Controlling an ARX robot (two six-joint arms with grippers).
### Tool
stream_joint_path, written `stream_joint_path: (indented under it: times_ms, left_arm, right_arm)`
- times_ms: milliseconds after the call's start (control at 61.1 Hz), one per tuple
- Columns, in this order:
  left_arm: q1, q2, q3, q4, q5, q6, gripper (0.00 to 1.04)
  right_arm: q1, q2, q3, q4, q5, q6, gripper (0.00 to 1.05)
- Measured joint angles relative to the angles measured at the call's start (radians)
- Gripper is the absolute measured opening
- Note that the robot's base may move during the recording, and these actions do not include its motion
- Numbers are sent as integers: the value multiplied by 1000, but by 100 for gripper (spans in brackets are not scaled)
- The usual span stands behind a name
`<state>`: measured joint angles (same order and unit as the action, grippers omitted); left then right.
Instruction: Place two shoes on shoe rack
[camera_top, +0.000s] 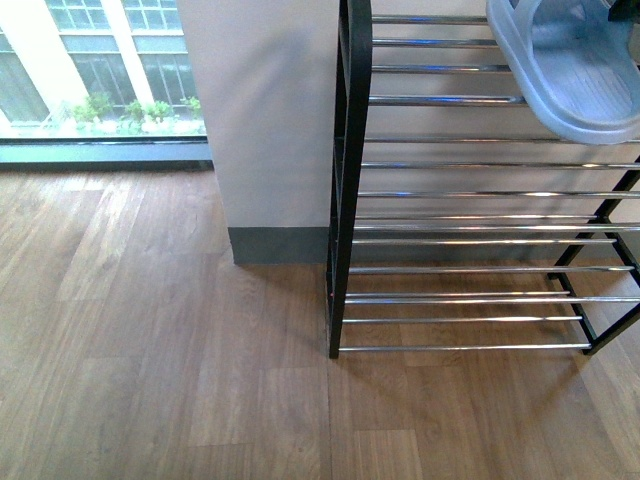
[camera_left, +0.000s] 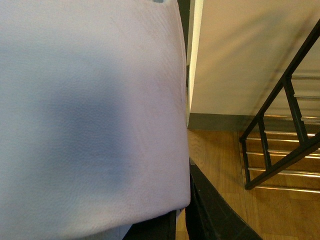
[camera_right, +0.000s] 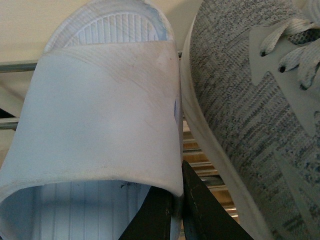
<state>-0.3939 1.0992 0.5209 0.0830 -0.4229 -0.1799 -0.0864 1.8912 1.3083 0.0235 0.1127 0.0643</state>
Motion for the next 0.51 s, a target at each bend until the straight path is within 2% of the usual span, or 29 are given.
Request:
stream_joint_path:
  times_ms: [442, 508]
  left_arm:
    - [0, 0, 0, 0, 0, 0, 2]
    - [0, 0, 0, 0, 0, 0, 2]
  right_arm:
    - [-16, 41, 45, -14, 14, -8, 2]
    - [-16, 41, 45, -13, 15, -8, 10]
